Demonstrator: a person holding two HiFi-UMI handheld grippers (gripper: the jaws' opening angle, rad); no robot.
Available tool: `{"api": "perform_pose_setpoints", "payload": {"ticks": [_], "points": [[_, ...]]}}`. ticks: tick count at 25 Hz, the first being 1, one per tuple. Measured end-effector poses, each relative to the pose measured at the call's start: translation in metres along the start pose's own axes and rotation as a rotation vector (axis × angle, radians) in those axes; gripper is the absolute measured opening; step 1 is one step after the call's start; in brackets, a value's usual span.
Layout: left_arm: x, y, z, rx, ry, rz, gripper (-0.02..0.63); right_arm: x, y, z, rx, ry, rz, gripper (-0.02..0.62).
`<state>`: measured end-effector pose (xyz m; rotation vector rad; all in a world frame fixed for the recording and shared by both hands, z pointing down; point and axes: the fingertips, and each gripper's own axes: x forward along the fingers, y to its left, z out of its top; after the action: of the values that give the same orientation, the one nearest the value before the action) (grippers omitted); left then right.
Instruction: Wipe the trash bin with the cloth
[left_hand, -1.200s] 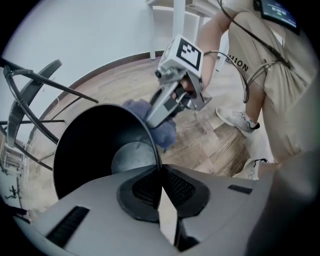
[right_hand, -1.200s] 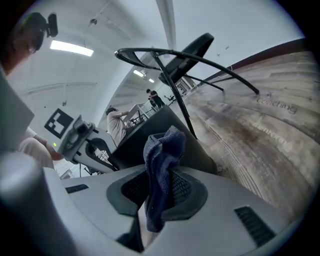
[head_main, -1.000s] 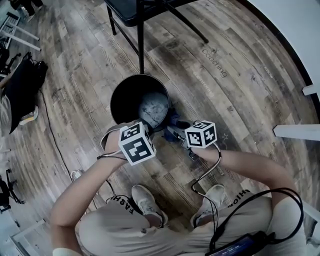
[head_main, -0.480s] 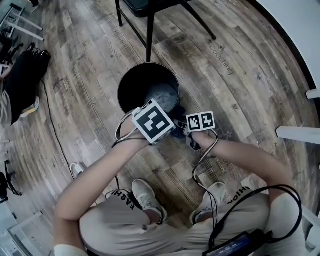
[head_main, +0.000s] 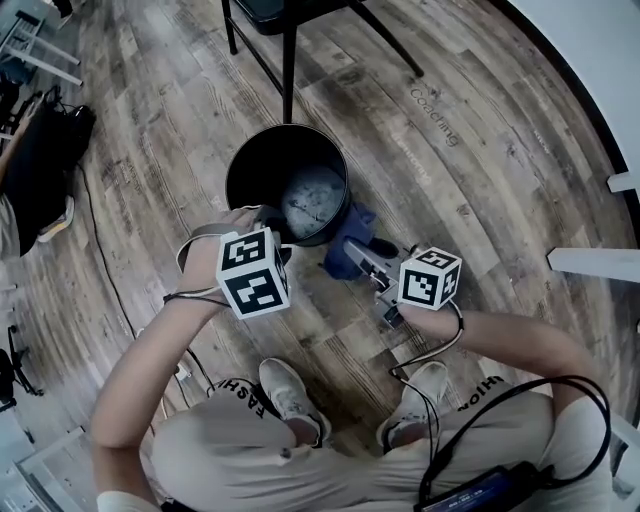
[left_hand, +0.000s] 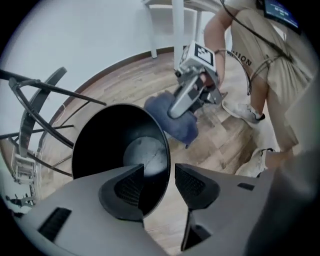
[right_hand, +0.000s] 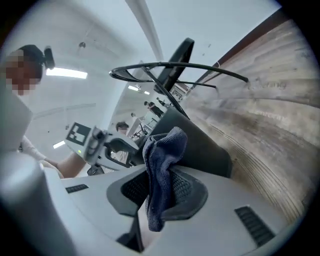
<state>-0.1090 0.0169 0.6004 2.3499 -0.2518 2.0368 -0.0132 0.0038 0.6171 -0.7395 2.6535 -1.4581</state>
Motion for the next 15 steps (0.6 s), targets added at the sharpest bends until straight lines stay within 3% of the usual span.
{"api": "perform_pose_setpoints", "payload": {"ticks": [3, 4, 5, 9, 15], "points": [[0.01, -0.005, -0.006, 0.011, 0.004, -0.019, 0.175, 0.004, 0.032, 0.019, -0.047, -0.038, 0.046, 0.063], [0.013, -0.007, -0.004, -0.005, -0.007, -0.028, 0.122, 0.008, 0.037, 0.023, -0.048, -0.042, 0.046, 0.063], [0.015, -0.01, -0.002, -0.019, -0.014, -0.029, 0.064, 0.011, 0.04, 0.025, -0.037, -0.043, 0.039, 0.063], [0.021, -0.011, 0.006, -0.007, 0.017, 0.009, 0.039, 0.02, 0.03, 0.028, 0.048, -0.049, -0.005, 0.063], [0.021, -0.013, 0.024, -0.199, -0.038, -0.135, 0.014, 0.031, -0.008, 0.013, 0.141, -0.005, -0.062, 0.063]]}}
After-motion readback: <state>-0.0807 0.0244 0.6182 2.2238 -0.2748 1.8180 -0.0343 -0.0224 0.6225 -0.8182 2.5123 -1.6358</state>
